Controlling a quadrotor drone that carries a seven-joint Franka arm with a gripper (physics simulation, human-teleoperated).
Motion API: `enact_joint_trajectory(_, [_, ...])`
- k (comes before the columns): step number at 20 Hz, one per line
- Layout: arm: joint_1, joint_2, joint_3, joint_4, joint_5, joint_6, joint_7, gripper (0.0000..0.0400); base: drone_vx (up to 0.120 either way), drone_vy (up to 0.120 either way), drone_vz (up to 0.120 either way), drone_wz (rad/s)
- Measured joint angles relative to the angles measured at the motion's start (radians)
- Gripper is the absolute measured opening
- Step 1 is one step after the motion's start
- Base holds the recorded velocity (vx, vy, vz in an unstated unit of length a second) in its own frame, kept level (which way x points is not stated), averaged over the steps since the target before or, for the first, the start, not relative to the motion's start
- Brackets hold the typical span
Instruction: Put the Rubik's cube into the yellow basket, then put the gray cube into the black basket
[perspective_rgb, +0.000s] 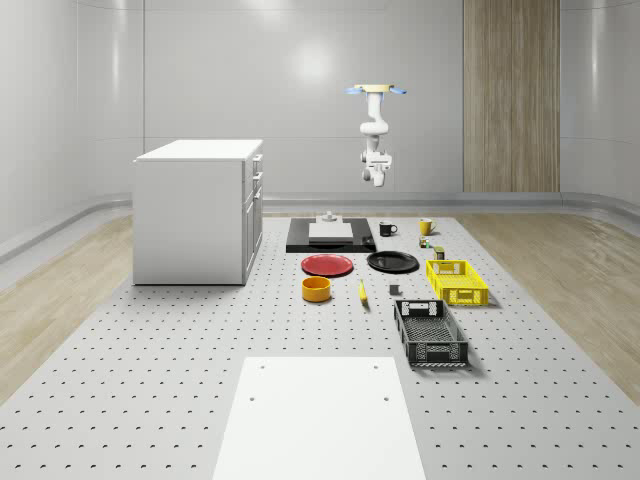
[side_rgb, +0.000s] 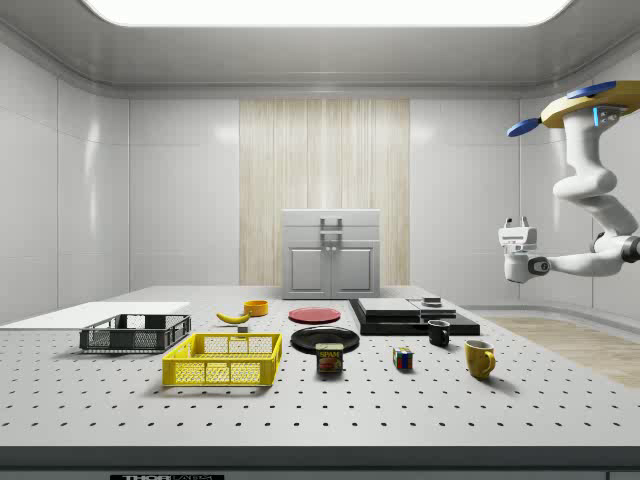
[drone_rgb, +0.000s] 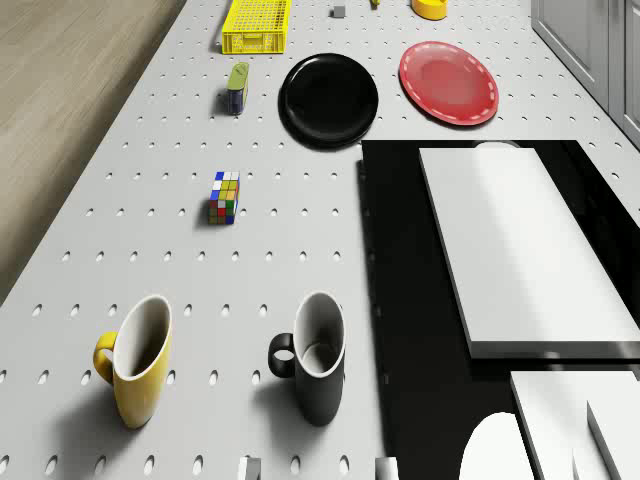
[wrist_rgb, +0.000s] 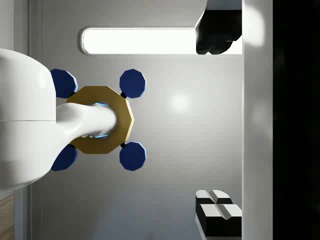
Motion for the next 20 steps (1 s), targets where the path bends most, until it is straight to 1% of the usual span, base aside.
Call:
enact_joint_trajectory(3, [-0.002,0.007,0.001,0.063,0.001,-0.053,-0.001,0.0400,0.000,0.000,0.000,0.000])
enact_joint_trajectory(8, [-0.003,0.040,0.002,0.170,0.001,-0.124,-0.002,0.0400,0.000,0.000,0.000,0.000])
enact_joint_trajectory(10, [-0.004,0.053,0.002,0.206,0.002,-0.145,-0.002,0.0400,0.000,0.100,0.000,0.000])
enact_joint_trajectory(13, [-0.005,0.069,0.003,0.248,0.002,-0.168,-0.002,0.0400,0.000,0.120,0.000,0.000])
enact_joint_trajectory(17, [-0.006,0.081,0.003,0.278,0.002,-0.184,-0.003,0.0400,0.000,0.120,0.000,0.000])
enact_joint_trajectory(20, [-0.006,0.084,0.003,0.289,0.002,-0.189,-0.003,0.0400,0.120,0.120,0.000,0.000])
